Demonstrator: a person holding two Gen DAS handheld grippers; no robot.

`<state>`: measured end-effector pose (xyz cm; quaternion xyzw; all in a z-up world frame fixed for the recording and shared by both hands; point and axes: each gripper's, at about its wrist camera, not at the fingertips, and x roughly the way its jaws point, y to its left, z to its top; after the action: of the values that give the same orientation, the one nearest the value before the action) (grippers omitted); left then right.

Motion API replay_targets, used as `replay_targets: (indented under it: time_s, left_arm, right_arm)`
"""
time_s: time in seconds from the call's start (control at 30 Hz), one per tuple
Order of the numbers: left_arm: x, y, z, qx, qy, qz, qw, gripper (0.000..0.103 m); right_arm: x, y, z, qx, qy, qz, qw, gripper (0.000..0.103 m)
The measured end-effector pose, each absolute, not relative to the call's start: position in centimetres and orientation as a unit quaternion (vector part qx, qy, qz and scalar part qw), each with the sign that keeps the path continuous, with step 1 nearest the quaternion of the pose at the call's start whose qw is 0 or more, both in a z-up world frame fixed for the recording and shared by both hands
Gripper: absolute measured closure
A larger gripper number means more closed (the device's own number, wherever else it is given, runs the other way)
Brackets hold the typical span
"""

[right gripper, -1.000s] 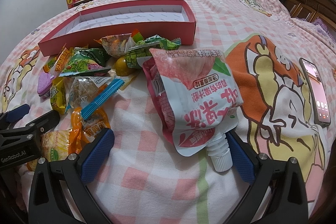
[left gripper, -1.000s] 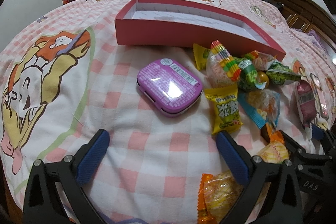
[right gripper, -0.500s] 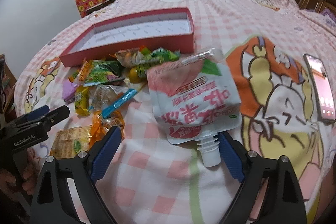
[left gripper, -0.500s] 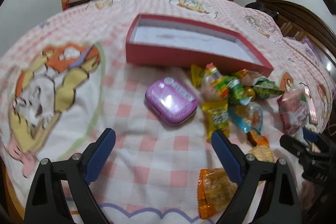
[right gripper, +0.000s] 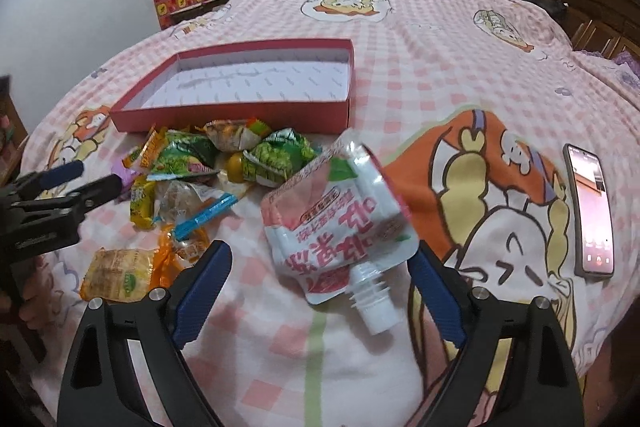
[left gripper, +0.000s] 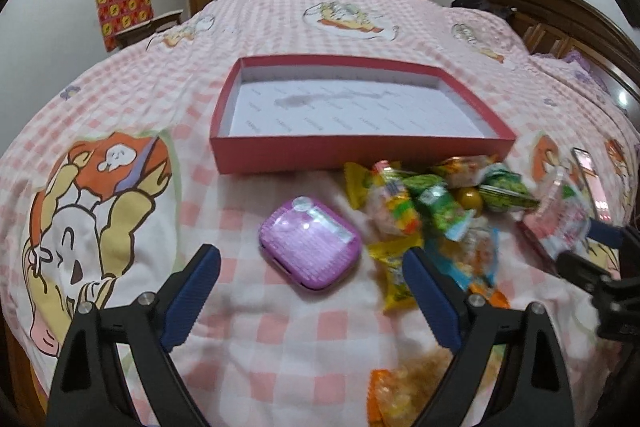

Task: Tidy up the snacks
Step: 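Grasp the purple tin with the left gripper while the right gripper grasps the white spouted pouch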

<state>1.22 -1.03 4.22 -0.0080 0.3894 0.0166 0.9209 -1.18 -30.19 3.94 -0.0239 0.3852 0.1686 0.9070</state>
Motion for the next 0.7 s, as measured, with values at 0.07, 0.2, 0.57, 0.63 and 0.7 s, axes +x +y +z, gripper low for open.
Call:
replay_targets:
  time_s: [0.07,0.2,0.57,0.63,0.7]
  left_arm:
    - [1.9,-0.4,3.7,-0.02,0.402,0.029,0.915,0.013]
    - [2.7,0.7,2.7,-0.054,0.424,0.035,0.903,0.019]
    - [4.1,-0.8,1.9,-0.018,0.433,0.053,0.899,0.019]
    - [4.1,-1.0,1.9,-0.015,0.433,0.055,0.9,0.024]
    - [4.4,-1.3,2.0,-0.011,0.434,0.055,0.899,0.026]
  right_arm:
    - [-0.8,-30.4,4.0,-0.024,0.394,0.183,0.901,0.011]
    - [0.3,-30.5,3.8,-0.04,0.402,0.192,0.895,0.011]
    - [2.0,-30.1,2.4,-0.079,0.399,0.219,0.887,0.011]
    - [2.2,-30.1,1.9,-0.074,0.407,0.227,0.882,0.011]
    - [2.6,-30.1,1.2,-0.07,0.421,0.232,0.874,0.011]
